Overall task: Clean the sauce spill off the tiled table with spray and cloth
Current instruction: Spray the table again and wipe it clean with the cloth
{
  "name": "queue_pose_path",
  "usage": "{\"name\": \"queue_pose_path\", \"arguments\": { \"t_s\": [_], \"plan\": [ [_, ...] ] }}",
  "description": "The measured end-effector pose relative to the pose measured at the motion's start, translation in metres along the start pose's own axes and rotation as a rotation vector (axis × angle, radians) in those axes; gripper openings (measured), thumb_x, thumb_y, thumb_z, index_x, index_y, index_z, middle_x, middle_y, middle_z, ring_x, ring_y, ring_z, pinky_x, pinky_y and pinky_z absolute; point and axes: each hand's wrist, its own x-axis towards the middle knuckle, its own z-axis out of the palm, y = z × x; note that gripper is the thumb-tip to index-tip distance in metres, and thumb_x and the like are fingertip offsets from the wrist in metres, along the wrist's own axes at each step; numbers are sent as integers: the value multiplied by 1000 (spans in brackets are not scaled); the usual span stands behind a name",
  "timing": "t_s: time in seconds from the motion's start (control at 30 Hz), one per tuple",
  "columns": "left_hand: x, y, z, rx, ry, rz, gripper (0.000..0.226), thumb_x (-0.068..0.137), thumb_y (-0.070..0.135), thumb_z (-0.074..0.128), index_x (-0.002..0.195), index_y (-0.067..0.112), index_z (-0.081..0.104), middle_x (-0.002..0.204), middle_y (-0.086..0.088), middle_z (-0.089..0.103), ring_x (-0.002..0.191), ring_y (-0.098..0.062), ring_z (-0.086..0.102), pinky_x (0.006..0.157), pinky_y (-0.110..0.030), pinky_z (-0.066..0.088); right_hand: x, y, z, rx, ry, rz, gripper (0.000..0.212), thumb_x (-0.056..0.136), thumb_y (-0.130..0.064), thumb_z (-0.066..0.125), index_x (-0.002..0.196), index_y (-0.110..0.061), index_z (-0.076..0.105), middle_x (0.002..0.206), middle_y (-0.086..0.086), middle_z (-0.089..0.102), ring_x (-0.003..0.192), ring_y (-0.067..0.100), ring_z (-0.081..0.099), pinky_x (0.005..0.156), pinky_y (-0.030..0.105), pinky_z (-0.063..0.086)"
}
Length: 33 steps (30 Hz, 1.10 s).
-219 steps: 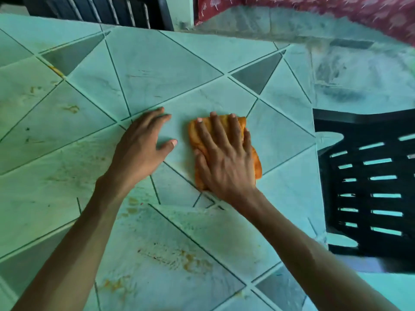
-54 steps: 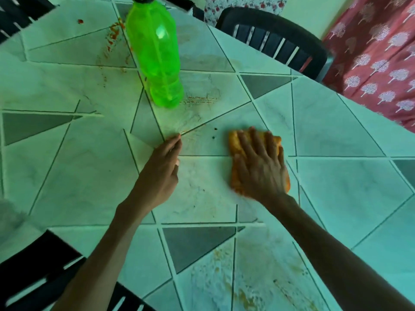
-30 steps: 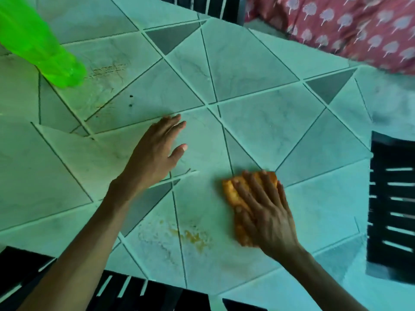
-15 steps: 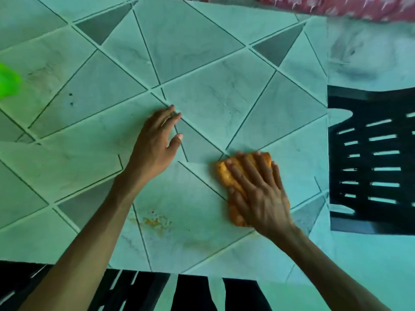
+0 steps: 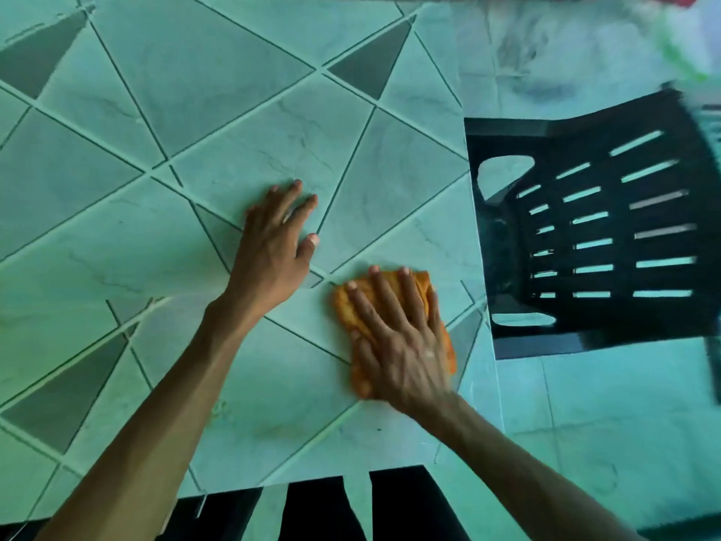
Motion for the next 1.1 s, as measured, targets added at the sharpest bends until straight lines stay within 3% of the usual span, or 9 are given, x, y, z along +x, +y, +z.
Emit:
{"name": "queue_pose_path", "arguments": {
  "t_s": [0.1, 0.2, 0.37, 0.5, 0.63, 0.73, 0.8, 1.03, 1.1],
  "plan": [
    [-1, 6, 9, 38, 27, -15, 60, 88, 31, 47, 146, 13, 43, 160, -8, 26, 147, -36, 22, 116, -58, 20, 83, 48, -12, 13, 36, 110, 61, 99, -58, 31, 157, -43, 18, 168, -5, 11, 155, 31, 3, 119, 63, 11],
    [-2, 7, 12, 67, 20, -22, 62, 88, 31, 47, 147, 13, 40, 161, -9, 23, 148, -38, 18, 116, -59, 17, 95, 98, -18, 35, 59, 291, 61, 100, -60, 29, 157, -44, 14, 168, -7, 7, 155, 28, 1, 120, 60, 15],
    [-3, 7, 12, 116, 9, -22, 64, 89, 32, 44, 150, 12, 36, 162, -10, 19, 149, -38, 14, 117, -58, 13, -48, 82, -3, -101, -84, 212, 60, 105, -46, 9, 160, -23, 6, 168, 3, 6, 154, 36, -7, 123, 54, 9],
    [-4, 9, 15, 140, 12, -30, 64, 90, 32, 43, 150, 14, 34, 163, -9, 18, 150, -37, 12, 117, -59, 9, -108, 66, -1, -118, -312, 277, 67, 100, -57, -2, 160, -28, -2, 168, 5, -5, 152, 37, -18, 124, 51, 1],
    [-3, 8, 17, 138, 14, -31, 63, 91, 31, 44, 151, 14, 33, 163, -10, 17, 150, -36, 11, 117, -59, 8, 6, 98, -11, -70, -101, 179, 65, 103, -54, 17, 160, -23, 12, 167, 7, 12, 154, 37, -4, 121, 58, 10],
    [-3, 6, 20, 138, 28, -42, 62, 94, 23, 52, 152, 15, 30, 164, -8, 14, 151, -34, 8, 119, -58, 5, 100, 110, -22, 50, 40, 315, 67, 98, -60, 26, 159, -36, 11, 168, 5, 7, 153, 39, 3, 122, 57, 15],
    [-2, 7, 21, 131, 42, -58, 62, 94, 20, 55, 152, 15, 31, 164, -6, 14, 151, -33, 7, 119, -56, 5, 109, 104, -21, 56, 77, 343, 67, 98, -57, 28, 159, -34, 15, 168, 6, 7, 152, 42, 4, 121, 56, 18],
    [-3, 9, 24, 122, 57, -63, 63, 94, 21, 54, 153, 18, 29, 164, -4, 12, 152, -31, 6, 120, -55, 5, -98, 52, -3, -12, -2, 200, 64, 101, -53, 30, 159, -30, 16, 168, 6, 6, 154, 37, 0, 120, 56, 19],
    [-3, 8, 23, 124, 50, -49, 63, 95, 24, 52, 153, 18, 29, 165, -4, 11, 152, -31, 5, 120, -55, 5, -103, 58, -4, -18, -47, 203, 64, 101, -54, 29, 159, -32, 16, 168, 3, 6, 154, 36, -1, 120, 58, 18]
  ]
}}
